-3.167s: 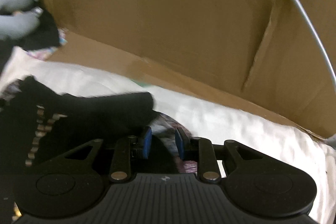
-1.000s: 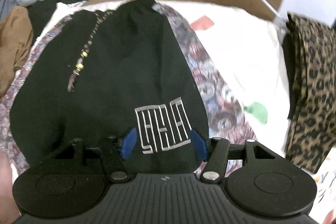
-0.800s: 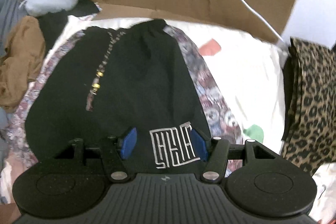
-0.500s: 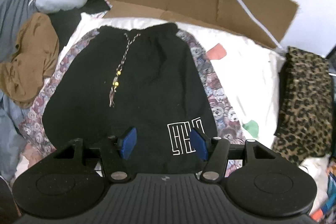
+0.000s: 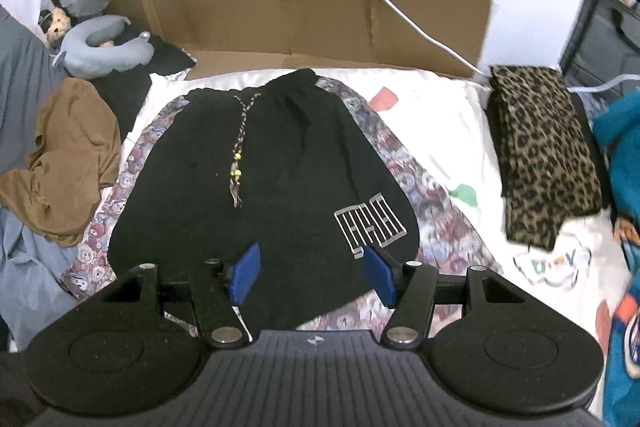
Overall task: Fold clothes
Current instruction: 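Move both grippers above the leg hems of the flattened black shorts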
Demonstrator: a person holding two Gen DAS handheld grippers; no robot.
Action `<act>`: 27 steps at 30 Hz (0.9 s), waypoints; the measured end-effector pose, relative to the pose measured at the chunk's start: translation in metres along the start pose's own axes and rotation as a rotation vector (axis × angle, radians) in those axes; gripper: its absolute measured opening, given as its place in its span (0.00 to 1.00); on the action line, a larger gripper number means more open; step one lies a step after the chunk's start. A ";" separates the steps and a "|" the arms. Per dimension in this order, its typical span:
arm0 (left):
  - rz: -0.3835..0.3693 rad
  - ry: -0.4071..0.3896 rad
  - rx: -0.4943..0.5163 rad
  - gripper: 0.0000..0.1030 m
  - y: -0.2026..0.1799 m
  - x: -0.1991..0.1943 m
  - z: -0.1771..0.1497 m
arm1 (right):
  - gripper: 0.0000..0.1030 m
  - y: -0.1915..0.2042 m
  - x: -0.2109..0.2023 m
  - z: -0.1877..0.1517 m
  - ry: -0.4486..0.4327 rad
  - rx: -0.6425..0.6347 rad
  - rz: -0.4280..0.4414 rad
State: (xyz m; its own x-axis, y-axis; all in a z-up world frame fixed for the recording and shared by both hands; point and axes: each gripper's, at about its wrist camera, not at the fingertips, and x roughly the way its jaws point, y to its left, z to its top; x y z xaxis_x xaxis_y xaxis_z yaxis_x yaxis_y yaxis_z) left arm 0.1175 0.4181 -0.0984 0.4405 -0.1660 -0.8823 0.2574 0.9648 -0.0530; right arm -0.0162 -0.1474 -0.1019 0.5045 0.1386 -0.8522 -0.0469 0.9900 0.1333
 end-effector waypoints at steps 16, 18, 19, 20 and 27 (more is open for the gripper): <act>-0.037 0.064 -0.016 0.23 -0.008 0.110 -0.054 | 0.62 0.010 0.059 -0.064 0.033 -0.040 -0.031; -0.041 0.080 -0.031 0.23 -0.008 0.125 -0.060 | 0.62 0.015 0.064 -0.067 0.042 -0.046 -0.024; -0.033 0.082 -0.033 0.23 -0.007 0.130 -0.062 | 0.62 0.016 0.066 -0.068 0.049 -0.047 -0.018; -0.024 0.085 -0.034 0.20 -0.007 0.136 -0.065 | 0.62 0.017 0.068 -0.070 0.054 -0.045 -0.015; 0.004 0.094 -0.001 0.18 -0.014 0.155 -0.080 | 0.62 0.020 0.074 -0.078 0.082 -0.039 -0.002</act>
State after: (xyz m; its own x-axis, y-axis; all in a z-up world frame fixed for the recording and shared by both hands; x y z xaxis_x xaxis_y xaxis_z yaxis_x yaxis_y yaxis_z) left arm 0.1135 0.3950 -0.2717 0.3586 -0.1424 -0.9226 0.2550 0.9657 -0.0500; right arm -0.0476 -0.1149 -0.2018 0.4327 0.1372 -0.8910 -0.0803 0.9903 0.1135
